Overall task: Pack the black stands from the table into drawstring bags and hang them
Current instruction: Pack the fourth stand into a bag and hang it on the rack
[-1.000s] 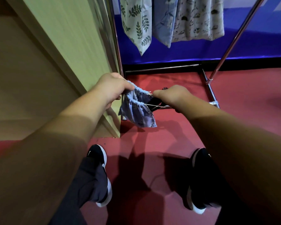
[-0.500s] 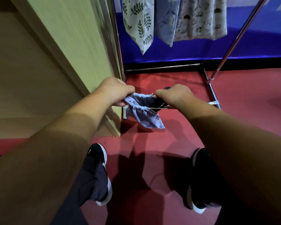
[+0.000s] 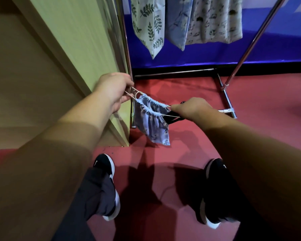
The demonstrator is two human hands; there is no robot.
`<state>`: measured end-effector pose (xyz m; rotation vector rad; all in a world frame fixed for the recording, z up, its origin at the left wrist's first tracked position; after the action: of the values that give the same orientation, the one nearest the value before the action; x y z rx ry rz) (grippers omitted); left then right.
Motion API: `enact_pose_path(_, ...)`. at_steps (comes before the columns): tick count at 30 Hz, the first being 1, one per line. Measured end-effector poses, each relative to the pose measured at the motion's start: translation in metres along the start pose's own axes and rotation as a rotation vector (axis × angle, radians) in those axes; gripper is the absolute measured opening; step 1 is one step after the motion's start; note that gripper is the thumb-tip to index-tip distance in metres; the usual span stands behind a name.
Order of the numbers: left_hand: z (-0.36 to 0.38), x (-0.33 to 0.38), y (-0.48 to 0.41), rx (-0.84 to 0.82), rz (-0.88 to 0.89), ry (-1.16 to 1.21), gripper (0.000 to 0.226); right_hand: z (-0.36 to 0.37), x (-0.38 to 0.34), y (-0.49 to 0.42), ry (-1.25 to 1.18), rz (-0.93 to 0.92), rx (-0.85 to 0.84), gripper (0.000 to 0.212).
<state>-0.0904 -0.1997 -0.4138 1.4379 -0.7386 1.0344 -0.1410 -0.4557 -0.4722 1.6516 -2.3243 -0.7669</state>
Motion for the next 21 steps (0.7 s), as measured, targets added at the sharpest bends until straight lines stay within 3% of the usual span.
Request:
enact_pose_path(4, -0.003, 0.011, -0.001, 0.002, 0.053, -0.016, 0.029, -0.008, 0.024, 0.005, -0.137, 0.059, 0.016, 0.057)
enact_pose_path(6, -0.002, 0.024, 0.002, -0.008, 0.184, -0.255, 0.028, -0.015, 0.036, 0.008, -0.191, 0.076, 0.049, 0.061)
enact_pose_path(10, 0.014, 0.052, 0.014, -0.043, 0.457, -0.947, 0.017, -0.026, 0.057, 0.015, -0.333, 0.098, 0.126, 0.072)
enact_pose_path(12, 0.014, 0.054, 0.018, -0.009, 0.467, -1.053, 0.034, -0.030, 0.061, 0.023, -0.403, 0.099, 0.138, 0.077)
enact_pose_path(14, 0.015, 0.055, 0.023, 0.003, 0.438, -0.906, 0.041, -0.033, 0.056, 0.032, -0.528, 0.076, 0.088, 0.079)
enact_pose_path(17, 0.016, 0.051, 0.018, -0.069, 0.261, -0.369, 0.044, -0.032, 0.040, 0.035, -0.812, -0.011, -0.058, 0.084)
enact_pose_path(21, 0.024, 0.045, 0.013, -0.173, 0.025, 0.026, 0.042, -0.035, 0.017, 0.038, -1.172, -0.068, -0.273, 0.049)
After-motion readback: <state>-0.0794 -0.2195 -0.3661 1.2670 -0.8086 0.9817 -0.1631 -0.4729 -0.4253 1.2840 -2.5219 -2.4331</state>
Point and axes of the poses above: each hand's wrist, its own y-axis away from the middle knuckle, its own z-axis out of the palm, x = y × z, the point moved 8 cm from there along -y, towards the middle knuckle, and after that the axes turned 10 degrees about y, right-handed, at the moved point
